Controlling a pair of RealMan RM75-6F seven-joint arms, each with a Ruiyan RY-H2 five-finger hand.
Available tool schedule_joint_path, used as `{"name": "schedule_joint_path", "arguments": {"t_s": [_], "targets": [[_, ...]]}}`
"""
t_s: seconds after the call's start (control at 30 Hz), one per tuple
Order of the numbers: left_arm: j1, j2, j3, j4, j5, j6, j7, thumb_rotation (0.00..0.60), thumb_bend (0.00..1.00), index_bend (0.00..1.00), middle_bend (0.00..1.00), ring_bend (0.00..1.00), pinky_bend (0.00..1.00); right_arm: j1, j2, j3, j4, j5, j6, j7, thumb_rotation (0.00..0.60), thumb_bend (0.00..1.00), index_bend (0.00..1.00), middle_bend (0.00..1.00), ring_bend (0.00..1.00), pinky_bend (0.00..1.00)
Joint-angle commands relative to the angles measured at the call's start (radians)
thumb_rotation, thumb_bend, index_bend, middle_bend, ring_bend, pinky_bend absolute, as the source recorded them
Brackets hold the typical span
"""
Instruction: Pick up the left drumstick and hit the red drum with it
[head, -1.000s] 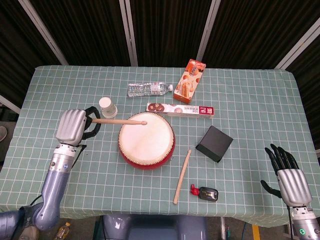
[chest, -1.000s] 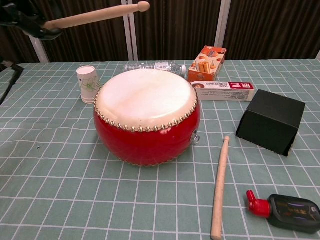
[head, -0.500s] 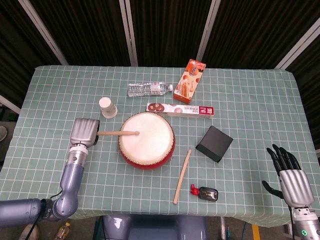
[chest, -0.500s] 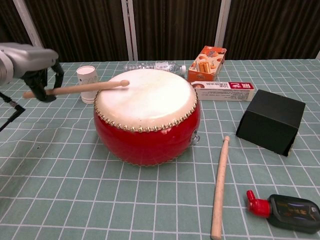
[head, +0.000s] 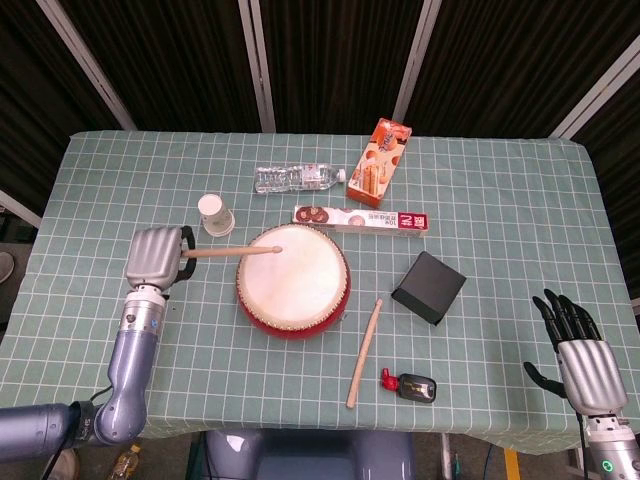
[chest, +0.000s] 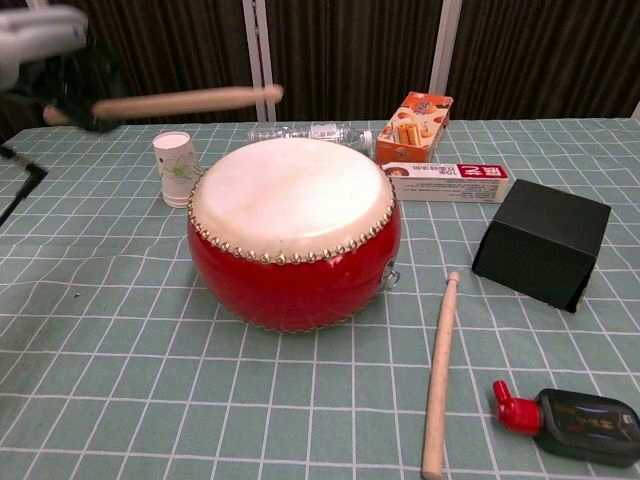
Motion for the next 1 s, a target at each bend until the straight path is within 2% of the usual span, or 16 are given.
{"name": "schedule_joint_path", "arguments": {"t_s": [0.03, 0.13, 0.27, 0.53, 0.63, 0.67, 0.7, 0.77, 0.83, 0.9, 1.0], "targets": [[0.051, 0.018, -0.053, -0.049, 0.389, 0.091, -0.299, 0.6, 0.5, 0.76, 1.0, 1.0, 0.95, 0.0, 0.0, 0.001, 0.0, 0.002, -0.001, 0.0, 0.6, 0.25, 0.0, 0.0, 0.0, 0.12], [0.042, 0.017, -0.055, -0.06, 0.358, 0.078, -0.264, 0.6, 0.5, 0.75, 1.0, 1.0, 0.95, 0.0, 0.0, 0.0, -0.001, 0.003, -0.003, 0.002, 0.6, 0.25, 0.0, 0.0, 0.0, 0.12], [0.037, -0.004, -0.026, -0.03, 0.345, 0.061, -0.236, 0.6, 0.5, 0.76, 1.0, 1.0, 0.95, 0.0, 0.001, 0.001, -0.001, 0.001, -0.001, 0.005, 0.6, 0.25, 0.0, 0.0, 0.0, 0.12], [0.051, -0.069, 0.099, 0.099, 0.245, -0.01, -0.134, 0.6, 0.5, 0.76, 1.0, 1.0, 0.95, 0.001, 0.004, 0.001, -0.004, 0.004, -0.005, 0.013, 0.6, 0.25, 0.0, 0.0, 0.0, 0.12], [0.061, -0.091, 0.167, 0.157, 0.139, -0.062, -0.044, 0.6, 0.5, 0.76, 1.0, 1.0, 0.95, 0.001, 0.005, 0.001, -0.003, 0.003, -0.004, 0.013, 0.6, 0.25, 0.0, 0.0, 0.0, 0.12], [0.058, -0.086, 0.185, 0.154, 0.078, -0.08, 0.014, 0.6, 0.5, 0.76, 1.0, 1.0, 0.95, 0.001, 0.004, 0.0, -0.003, 0.002, -0.004, 0.014, 0.6, 0.25, 0.0, 0.0, 0.0, 0.12], [0.05, -0.06, 0.217, 0.135, -0.037, -0.097, 0.133, 0.6, 0.51, 0.76, 1.0, 1.0, 0.95, 0.001, 0.004, 0.0, -0.003, 0.003, -0.005, 0.015, 0.6, 0.25, 0.0, 0.0, 0.0, 0.12], [0.025, -0.028, 0.188, 0.079, -0.143, -0.077, 0.22, 0.6, 0.51, 0.76, 1.0, 1.0, 0.95, 0.001, 0.004, 0.0, -0.003, 0.004, -0.006, 0.016, 0.6, 0.25, 0.0, 0.0, 0.0, 0.12], [0.023, -0.017, 0.15, 0.054, -0.148, -0.057, 0.19, 0.6, 0.51, 0.76, 1.0, 1.0, 0.95, 0.001, 0.004, 0.001, -0.003, 0.004, -0.006, 0.016, 0.6, 0.25, 0.0, 0.0, 0.0, 0.12], [0.039, -0.01, 0.107, 0.039, -0.052, -0.033, 0.076, 0.6, 0.51, 0.76, 1.0, 1.0, 0.95, 0.002, 0.004, 0.001, -0.004, 0.002, -0.005, 0.014, 0.6, 0.25, 0.0, 0.0, 0.0, 0.12], [0.071, 0.0, 0.093, 0.031, 0.1, -0.01, -0.072, 0.6, 0.51, 0.76, 1.0, 1.0, 0.95, 0.001, 0.003, 0.0, -0.004, 0.0, -0.004, 0.011, 0.6, 0.25, 0.0, 0.0, 0.0, 0.12]]}}
